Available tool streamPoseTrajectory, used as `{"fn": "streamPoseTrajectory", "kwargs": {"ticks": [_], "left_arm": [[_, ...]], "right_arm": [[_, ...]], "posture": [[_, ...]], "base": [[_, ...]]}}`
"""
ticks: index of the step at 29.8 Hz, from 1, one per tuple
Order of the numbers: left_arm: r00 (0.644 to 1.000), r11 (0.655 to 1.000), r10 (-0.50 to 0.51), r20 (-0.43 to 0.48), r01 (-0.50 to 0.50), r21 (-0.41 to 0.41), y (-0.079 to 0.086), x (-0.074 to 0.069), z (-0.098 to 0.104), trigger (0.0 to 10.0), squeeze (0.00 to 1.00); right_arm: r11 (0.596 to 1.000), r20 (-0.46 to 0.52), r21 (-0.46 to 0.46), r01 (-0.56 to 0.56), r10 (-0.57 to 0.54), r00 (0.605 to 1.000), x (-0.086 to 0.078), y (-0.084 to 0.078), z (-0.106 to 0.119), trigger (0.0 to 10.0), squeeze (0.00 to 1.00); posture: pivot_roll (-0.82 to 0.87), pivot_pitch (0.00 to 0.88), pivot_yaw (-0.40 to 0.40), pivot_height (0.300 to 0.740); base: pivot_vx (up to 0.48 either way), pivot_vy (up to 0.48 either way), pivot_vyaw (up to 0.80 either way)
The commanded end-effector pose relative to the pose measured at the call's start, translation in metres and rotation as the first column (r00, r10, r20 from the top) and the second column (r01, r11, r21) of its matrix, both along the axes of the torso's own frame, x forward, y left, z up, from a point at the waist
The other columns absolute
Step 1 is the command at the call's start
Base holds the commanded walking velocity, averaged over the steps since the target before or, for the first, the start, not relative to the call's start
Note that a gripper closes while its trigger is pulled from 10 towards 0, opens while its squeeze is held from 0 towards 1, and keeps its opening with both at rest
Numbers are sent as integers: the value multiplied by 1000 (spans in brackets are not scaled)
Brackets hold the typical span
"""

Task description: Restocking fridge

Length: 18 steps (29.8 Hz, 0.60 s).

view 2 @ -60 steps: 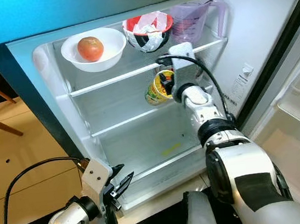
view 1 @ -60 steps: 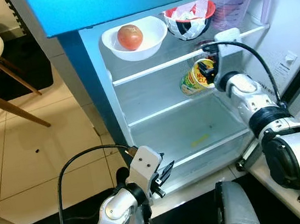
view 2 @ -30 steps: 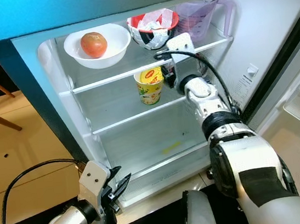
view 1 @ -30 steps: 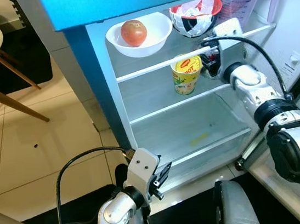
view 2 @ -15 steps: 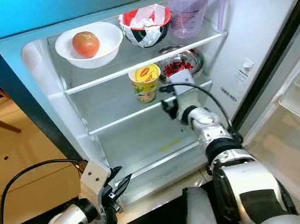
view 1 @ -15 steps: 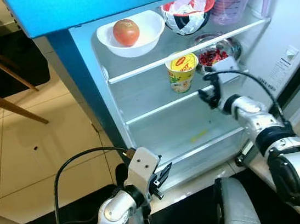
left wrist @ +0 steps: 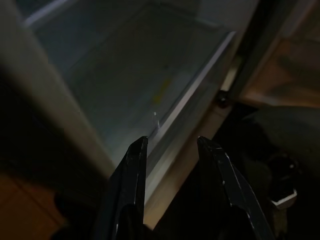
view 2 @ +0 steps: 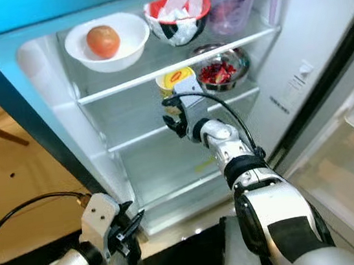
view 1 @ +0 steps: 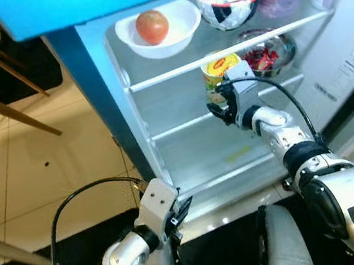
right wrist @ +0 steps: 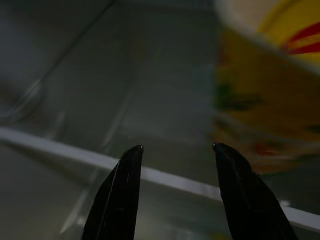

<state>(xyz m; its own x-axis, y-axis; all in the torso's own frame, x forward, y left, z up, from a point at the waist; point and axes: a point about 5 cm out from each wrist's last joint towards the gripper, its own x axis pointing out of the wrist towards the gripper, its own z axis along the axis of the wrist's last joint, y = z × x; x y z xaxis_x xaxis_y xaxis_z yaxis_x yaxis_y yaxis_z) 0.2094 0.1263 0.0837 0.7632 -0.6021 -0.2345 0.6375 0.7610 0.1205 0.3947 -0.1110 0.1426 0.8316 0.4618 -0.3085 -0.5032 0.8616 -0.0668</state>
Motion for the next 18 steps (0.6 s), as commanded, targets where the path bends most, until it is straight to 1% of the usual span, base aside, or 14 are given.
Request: {"fn": "streamPoseTrajectory", "kwargs": {"ticks": [1,4,6,7,9,10,11,16,18], "left_arm": [[1000,1000,0,-8,0,26,5,-4,1,10000,0],[1000,1000,2,-10,-2,30,6,-4,2,10000,0],[1000,1000,3,-10,-3,31,5,-5,3,10000,0],[1000,999,4,-10,-3,32,6,-5,3,10000,0],[1000,999,4,-10,-3,32,6,-5,3,10000,0],[1000,999,5,-10,-5,34,6,-5,4,10000,0],[1000,999,6,-11,-6,35,7,-6,4,10000,0],[1000,999,12,-14,-11,41,9,-7,5,10000,0],[1000,999,17,-16,-16,47,11,-8,6,10000,0]], "right_arm": [[1000,-24,-22,-8,8,1000,-1,2,-3,10000,0],[999,-21,-45,-14,13,1000,0,2,-2,10000,0],[998,-13,-59,2,-3,1000,1,0,-1,10000,0],[997,9,-74,37,-37,999,3,-5,2,10000,0],[997,9,-74,37,-37,999,3,-5,2,10000,0],[993,44,-84,86,-82,996,6,-12,8,10000,0],[991,59,-82,106,-102,993,7,-15,10,10000,0],[985,102,-70,158,-150,983,11,-22,19,10000,0],[977,122,-72,202,-193,974,12,-27,22,10000,0]], "posture": [[184,268,9,550],[192,274,13,550],[196,275,15,550],[203,276,18,550],[203,276,18,550],[211,279,21,550],[215,278,21,550],[228,283,27,550],[235,285,33,550]], "base": [[0,0,0],[0,0,0],[0,0,0],[0,0,0],[0,0,0],[0,0,0],[0,0,0],[0,0,0],[0,0,0]]}}
